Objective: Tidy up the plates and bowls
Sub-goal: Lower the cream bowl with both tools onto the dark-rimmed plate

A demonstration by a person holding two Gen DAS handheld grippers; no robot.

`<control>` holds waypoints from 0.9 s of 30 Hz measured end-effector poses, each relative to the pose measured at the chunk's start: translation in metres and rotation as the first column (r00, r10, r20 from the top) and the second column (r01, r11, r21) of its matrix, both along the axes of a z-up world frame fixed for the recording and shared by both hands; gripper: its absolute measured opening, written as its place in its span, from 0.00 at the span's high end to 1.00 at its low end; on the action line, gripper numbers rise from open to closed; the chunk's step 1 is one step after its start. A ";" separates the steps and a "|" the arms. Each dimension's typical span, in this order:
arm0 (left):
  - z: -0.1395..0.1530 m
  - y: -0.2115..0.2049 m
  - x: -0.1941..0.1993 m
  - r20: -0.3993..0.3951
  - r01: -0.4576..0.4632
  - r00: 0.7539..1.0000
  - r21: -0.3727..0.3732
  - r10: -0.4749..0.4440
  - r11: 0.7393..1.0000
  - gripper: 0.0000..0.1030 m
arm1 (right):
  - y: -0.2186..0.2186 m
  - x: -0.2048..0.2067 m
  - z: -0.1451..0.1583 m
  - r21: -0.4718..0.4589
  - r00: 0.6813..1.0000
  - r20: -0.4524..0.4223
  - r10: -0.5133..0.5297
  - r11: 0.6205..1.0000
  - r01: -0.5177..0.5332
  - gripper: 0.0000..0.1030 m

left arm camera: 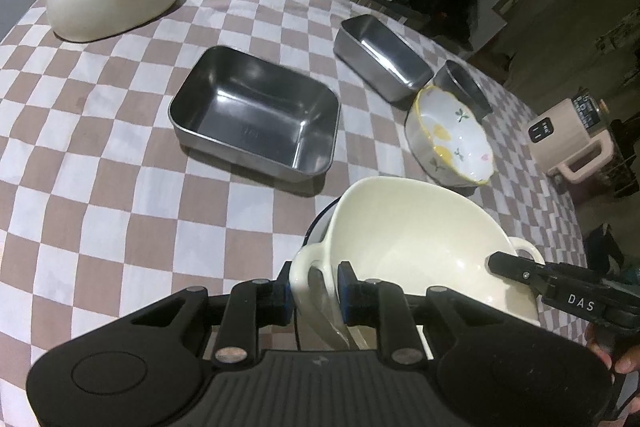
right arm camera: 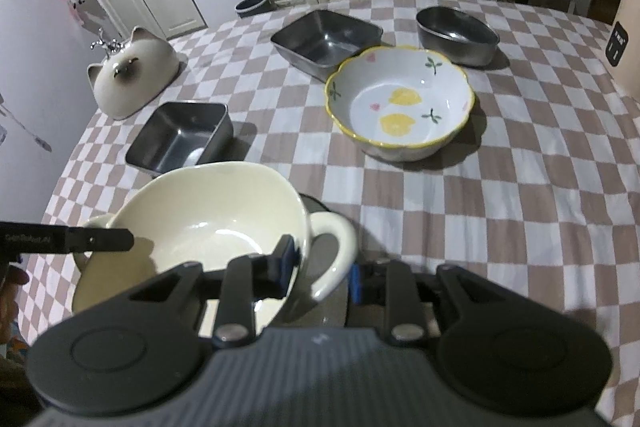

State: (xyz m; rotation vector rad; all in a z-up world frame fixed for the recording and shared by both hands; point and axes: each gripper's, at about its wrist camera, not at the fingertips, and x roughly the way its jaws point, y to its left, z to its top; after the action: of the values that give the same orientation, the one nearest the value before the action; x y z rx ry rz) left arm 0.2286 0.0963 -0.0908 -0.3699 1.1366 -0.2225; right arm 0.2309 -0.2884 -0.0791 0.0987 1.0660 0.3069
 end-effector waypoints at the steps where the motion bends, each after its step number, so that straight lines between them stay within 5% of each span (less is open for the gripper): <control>1: -0.001 0.000 0.000 -0.005 0.000 1.000 0.006 0.000 1.000 0.78 | 0.001 0.000 -0.001 -0.003 1.000 -0.004 0.004 1.000 -0.004 0.68; 27: -0.021 -0.016 0.013 -0.079 0.036 0.996 0.096 -0.029 0.995 0.73 | 0.012 0.011 -0.018 -0.089 0.998 -0.068 0.000 0.996 -0.006 0.65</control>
State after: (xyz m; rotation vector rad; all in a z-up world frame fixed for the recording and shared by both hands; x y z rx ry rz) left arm 0.2421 0.0802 -0.1118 -0.2759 1.2254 -0.1822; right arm 0.2420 -0.2764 -0.0971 0.0278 1.1453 0.2600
